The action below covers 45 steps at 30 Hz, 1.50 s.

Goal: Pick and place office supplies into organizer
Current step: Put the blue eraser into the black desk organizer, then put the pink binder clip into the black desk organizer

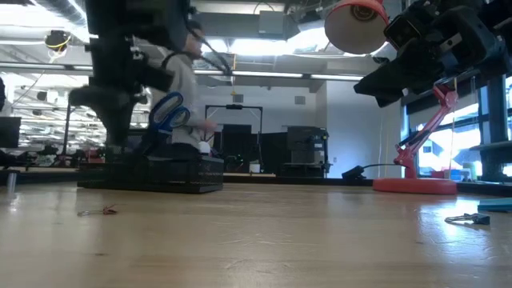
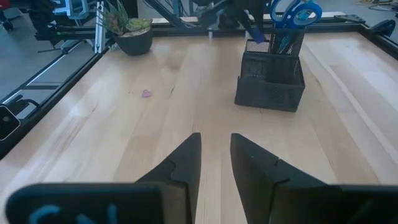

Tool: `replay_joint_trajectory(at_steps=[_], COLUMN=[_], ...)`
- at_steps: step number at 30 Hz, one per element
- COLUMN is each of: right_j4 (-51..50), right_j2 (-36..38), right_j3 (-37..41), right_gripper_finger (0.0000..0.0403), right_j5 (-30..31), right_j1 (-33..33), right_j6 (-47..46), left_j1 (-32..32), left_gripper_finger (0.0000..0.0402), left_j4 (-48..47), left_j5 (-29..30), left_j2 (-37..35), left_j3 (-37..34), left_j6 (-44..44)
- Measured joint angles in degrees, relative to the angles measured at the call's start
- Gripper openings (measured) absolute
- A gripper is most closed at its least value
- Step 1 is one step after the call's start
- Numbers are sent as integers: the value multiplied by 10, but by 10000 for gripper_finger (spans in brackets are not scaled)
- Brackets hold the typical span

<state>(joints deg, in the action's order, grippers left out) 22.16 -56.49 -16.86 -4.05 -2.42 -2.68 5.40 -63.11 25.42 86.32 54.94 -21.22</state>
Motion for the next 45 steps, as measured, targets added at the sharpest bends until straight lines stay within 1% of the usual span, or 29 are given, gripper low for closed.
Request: replay_joint_trajectory(at_steps=[5,13,17,39,45], right_j4=[-2,-2,-2,-3,-5], right_j2=[0,0,0,0,0], right_j3=[0,0,0,0,0], right_gripper_finger=[91,91,91,91,91], right_j5=[0,0,0,0,0], right_j1=[0,0,0,0,0], right_j6=[0,0,0,0,0], left_j1=[-36,-66,-66,-65,-60], left_gripper_finger=[56,56,60,116,125], left_j4=[47,82,85,91,73], left_j5=[-1,-43,-61,-60,-99], left_j2=[0,0,0,0,-4], left_j3=[-33,-57,-59,-59,-55], left_j6=[33,55,55,45,40])
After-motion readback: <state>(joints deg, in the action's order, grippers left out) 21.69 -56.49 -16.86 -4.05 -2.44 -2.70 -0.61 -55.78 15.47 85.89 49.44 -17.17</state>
